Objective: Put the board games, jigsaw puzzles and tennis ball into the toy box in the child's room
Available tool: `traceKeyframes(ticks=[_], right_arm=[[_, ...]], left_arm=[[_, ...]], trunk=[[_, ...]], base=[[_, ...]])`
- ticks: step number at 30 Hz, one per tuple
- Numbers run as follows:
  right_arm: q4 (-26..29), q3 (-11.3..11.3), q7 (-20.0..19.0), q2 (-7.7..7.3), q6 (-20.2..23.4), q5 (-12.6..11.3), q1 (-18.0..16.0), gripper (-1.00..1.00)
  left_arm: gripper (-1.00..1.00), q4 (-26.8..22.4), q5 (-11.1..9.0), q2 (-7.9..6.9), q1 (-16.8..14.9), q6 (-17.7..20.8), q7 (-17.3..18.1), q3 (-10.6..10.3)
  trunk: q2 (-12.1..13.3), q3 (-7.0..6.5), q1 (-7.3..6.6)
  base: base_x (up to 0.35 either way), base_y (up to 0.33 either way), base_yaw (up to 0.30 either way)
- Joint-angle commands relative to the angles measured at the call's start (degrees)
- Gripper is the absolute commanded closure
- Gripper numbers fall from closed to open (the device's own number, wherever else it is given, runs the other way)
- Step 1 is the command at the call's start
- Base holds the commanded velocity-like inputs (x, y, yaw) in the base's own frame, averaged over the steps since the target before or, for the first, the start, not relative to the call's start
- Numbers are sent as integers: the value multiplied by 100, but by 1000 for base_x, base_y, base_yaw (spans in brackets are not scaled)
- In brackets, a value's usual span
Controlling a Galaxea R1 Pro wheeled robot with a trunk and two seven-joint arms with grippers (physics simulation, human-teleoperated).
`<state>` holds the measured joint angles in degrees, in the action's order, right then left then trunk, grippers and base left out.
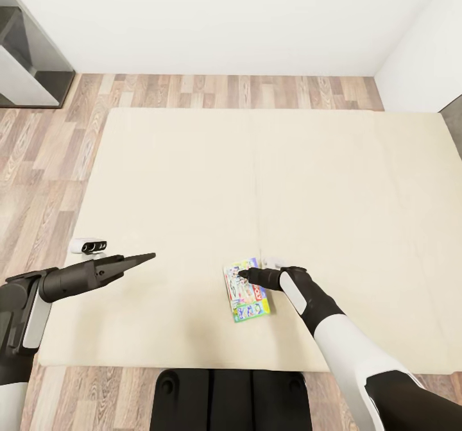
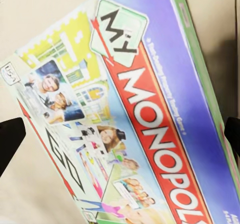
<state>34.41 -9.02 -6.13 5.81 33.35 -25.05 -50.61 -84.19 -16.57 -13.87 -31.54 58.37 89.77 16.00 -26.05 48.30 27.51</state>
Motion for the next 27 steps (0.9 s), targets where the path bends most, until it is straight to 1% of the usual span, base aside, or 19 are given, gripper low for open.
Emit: traceKeyframes(ticks=[1, 15, 27], right_arm=[[5, -3, -11, -1, 23, 9, -2, -100], [5, -3, -4, 7, 18, 0, -2, -100], [5, -3, 10, 50, 14, 0, -9, -100]], left_arm=[[-100, -1, 5, -2, -2, 61, 23, 0], [-100, -1, 0, -2, -2, 61, 23, 7], [-100, -1, 0, -2, -2, 61, 23, 9]], trunk=[[-8, 5, 3], [-8, 5, 3], [-8, 5, 3]], base=[[0, 8, 0], [0, 22, 0], [0, 28, 0]])
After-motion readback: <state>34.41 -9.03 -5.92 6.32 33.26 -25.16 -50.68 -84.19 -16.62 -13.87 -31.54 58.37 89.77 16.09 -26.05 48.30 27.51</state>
